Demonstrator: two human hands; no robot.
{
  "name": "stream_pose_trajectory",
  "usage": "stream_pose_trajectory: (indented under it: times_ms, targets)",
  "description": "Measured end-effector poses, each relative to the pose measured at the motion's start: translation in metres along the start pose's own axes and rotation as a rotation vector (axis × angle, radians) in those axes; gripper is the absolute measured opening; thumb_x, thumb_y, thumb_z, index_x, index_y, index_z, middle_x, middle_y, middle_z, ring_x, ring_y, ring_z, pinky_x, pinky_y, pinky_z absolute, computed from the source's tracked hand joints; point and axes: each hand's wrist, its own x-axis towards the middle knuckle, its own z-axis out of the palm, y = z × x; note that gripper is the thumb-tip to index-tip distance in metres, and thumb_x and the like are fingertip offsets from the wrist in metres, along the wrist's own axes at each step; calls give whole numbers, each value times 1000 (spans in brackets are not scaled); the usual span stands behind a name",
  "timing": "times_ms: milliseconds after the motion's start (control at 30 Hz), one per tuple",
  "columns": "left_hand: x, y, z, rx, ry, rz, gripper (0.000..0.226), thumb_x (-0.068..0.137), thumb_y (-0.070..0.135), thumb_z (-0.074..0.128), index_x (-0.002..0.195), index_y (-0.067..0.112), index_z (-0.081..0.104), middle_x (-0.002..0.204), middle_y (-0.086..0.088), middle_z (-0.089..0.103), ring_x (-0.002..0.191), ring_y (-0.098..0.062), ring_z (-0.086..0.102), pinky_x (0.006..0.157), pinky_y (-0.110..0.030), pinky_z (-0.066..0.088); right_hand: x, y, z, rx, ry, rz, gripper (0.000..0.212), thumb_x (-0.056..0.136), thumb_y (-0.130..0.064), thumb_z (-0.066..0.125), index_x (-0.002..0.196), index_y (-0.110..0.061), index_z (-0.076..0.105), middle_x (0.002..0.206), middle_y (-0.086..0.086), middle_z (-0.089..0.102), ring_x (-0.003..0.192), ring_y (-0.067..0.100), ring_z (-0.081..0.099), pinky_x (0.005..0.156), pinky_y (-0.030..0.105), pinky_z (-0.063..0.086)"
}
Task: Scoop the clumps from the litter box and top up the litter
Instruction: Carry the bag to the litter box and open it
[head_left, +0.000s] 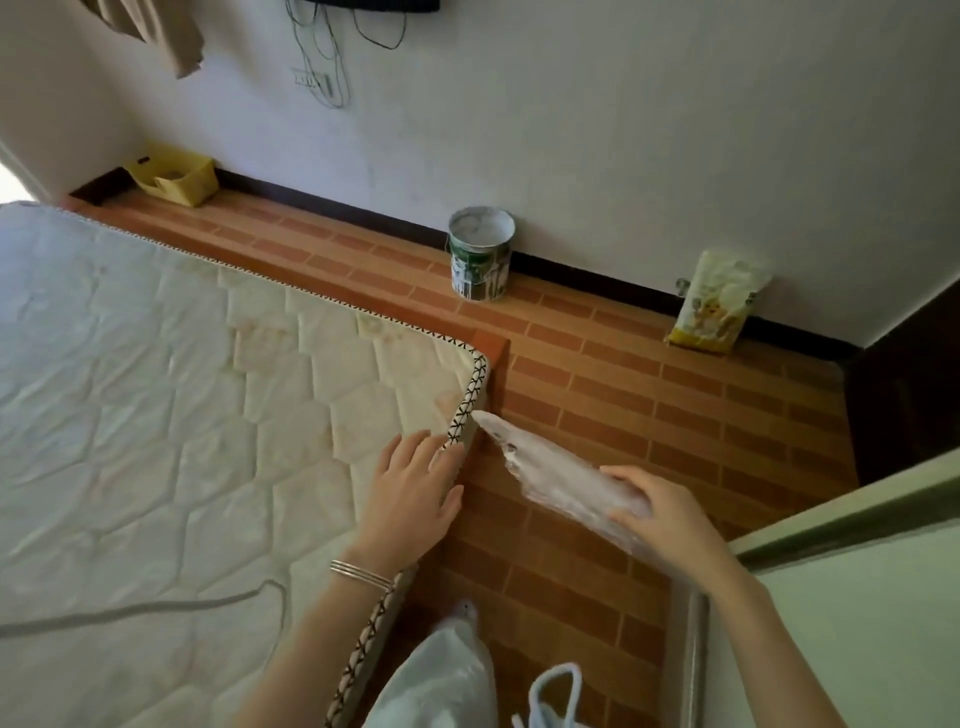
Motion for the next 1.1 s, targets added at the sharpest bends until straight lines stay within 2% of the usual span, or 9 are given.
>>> stream_pose_trajectory:
  times_ms: [267,400,500,633,867,1100]
  targets:
    - [136,-49,-10,17,1,104,45,83,40,40,120,20,57,119,-1,60,117,-27,52,101,-48,39,98,-43,-46,20,134,-17,44,88,-23,58,130,-31,47,130,-8,52,115,11,50,96,28,42]
    - [180,-53,1,-8,8,133,43,85,41,41,119,20,58,119,-1,60,117,-26,51,100,-47,39,131,-46,-55,49,135,10,44,89,-23,57,130,-32,47,131,-11,51,117,9,48,96,25,40]
    - [211,-51,14,-23,-8,149,44,84,40,42,119,20,58,120,-1,60,117,-24,50,102,-42,34,156,-37,-64,56,128,15,43,88,-23,58,129,-31,48,130,-11,51,116,8,48,92,21,38]
    - [255,-39,35,-42,-52,135,47,85,41,38,121,20,57,121,-1,59,120,-25,50,102,-45,38,194,-13,-87,42,98,38,40,89,-22,58,127,-31,50,128,-11,52,115,7,49,94,24,41]
    - [361,9,45,-39,-15,112,46,82,42,40,120,23,57,122,3,58,119,-22,49,104,-38,26,282,41,-169,-9,131,18,39,88,-19,58,125,-30,52,125,-11,54,110,5,49,91,20,39]
    - [468,52,48,-15,19,67,48,82,42,40,122,22,57,122,0,59,118,-23,50,104,-37,24,372,72,-261,-48,135,-31,40,88,-19,59,126,-28,51,124,-13,54,107,2,48,91,18,37]
